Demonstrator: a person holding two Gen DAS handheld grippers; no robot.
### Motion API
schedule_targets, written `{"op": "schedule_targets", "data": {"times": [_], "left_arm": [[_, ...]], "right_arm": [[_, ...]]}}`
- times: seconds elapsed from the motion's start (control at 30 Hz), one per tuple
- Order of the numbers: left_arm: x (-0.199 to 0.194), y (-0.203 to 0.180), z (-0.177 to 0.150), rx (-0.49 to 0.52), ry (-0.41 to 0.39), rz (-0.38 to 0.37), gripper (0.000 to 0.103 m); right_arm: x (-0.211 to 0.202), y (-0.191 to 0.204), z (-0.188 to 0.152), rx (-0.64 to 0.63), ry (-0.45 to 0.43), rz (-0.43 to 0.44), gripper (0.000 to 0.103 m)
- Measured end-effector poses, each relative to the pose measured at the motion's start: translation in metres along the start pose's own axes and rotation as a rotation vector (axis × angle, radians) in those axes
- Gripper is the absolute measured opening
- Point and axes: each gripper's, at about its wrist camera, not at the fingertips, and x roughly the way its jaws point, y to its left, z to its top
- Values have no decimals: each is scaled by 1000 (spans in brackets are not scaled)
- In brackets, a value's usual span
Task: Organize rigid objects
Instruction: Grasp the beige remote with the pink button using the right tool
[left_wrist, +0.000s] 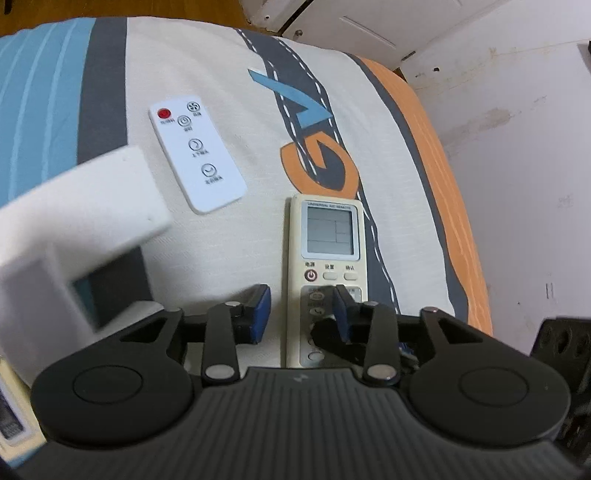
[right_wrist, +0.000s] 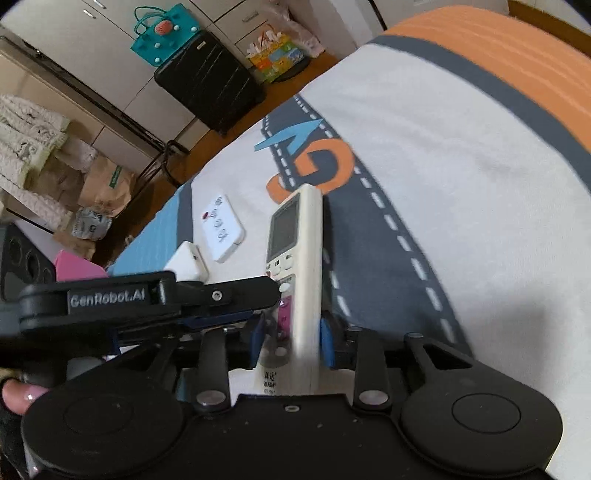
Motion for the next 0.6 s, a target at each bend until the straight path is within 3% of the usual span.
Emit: {"op": "schedule_targets", "data": {"times": [0.13, 0.27, 0.33, 0.6], "left_arm": [[3, -3, -5, 8, -30, -2, 40], [3, 7, -13, -67, -58, -72, 40], [5, 11, -17, -104, -48, -136, 49], [-17, 10, -23, -103, -58, -161, 48]], "right_arm": [[0, -16, 1, 54, -9, 51, 36], [0, -30, 0, 110, -11, 112, 34], [1, -34, -2, 132, -4, 148, 28], [-11, -22, -5, 111, 6, 202, 25]]}}
